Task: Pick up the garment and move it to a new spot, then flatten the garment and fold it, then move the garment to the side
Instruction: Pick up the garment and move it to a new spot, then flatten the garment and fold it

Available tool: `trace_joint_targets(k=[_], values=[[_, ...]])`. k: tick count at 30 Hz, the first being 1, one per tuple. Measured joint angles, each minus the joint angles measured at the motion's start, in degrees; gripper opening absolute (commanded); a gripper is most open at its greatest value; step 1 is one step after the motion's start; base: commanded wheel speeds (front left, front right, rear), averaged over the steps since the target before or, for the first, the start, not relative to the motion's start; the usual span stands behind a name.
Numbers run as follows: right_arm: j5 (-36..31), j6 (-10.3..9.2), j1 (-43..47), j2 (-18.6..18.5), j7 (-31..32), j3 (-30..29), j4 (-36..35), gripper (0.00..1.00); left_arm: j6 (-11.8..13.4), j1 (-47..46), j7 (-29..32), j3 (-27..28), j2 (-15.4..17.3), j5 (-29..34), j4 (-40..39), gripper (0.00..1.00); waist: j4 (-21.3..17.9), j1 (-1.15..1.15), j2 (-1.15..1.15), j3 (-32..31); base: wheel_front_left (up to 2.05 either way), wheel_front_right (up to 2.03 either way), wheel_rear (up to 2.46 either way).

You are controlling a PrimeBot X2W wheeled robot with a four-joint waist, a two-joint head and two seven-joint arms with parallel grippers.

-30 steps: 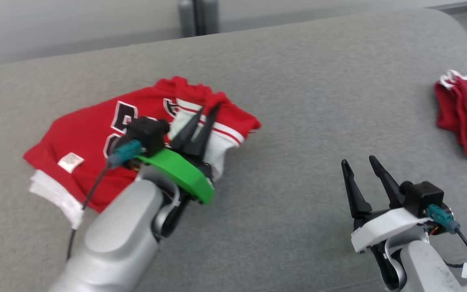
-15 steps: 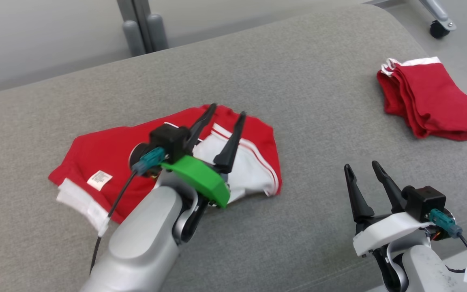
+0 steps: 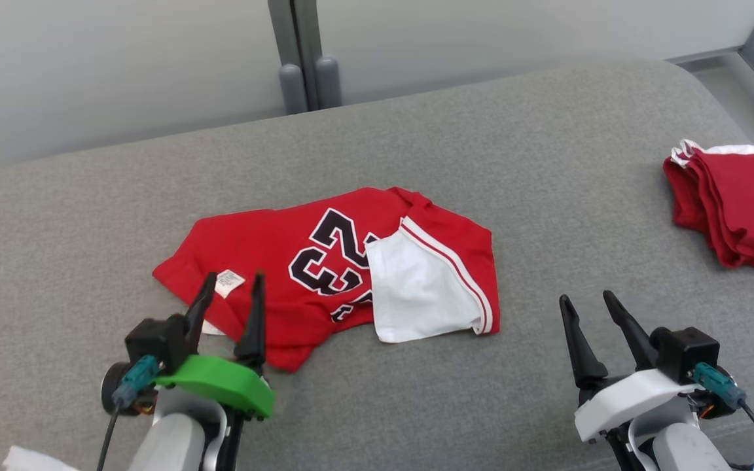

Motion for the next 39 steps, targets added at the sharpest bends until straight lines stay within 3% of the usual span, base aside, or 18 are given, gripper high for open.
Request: trace_joint_targets(k=[7,14,20,26,32,39], values=[[0.1,0.0,1.8,0.0,0.0,-0.1,0.4,1.0,-0.3,10.6,0.0,8.6,-1.3,4.6,-4.4,1.0,2.8,0.0,0.0,-2.7,0.0,0.0,0.0],[0.0,0.0,3.4,0.0,0.0,0.4,1.2,1.0,-1.0,17.5,0.0,13.7,-2.2,6.9,-6.6,1.0,4.1,0.0,0.0,-4.0,0.0,0.0,0.0],[-1.1,0.0,3.8,0.0,0.0,2.2,1.5,1.0,-1.3,17.7,0.0,12.7,-2.4,6.5,-6.7,1.0,5.3,0.0,0.0,-3.8,0.0,0.0,0.0],[-2.9,0.0,0.7,0.0,0.0,10.9,2.8,1.0,-1.4,16.9,0.0,10.8,-2.4,5.1,-6.7,1.0,7.2,0.0,0.0,-2.9,0.0,0.0,0.0],[-2.7,0.0,-6.6,0.1,0.0,17.8,10.0,1.0,-1.5,14.7,0.0,9.4,-2.4,4.8,-6.2,1.0,9.4,0.0,0.0,-0.2,0.0,0.0,0.0],[-2.5,0.0,-12.9,0.0,0.0,20.8,19.7,1.0,-1.5,12.5,0.0,8.8,-2.4,4.7,-5.3,1.0,12.7,0.0,0.0,3.5,0.0,0.0,0.0]])
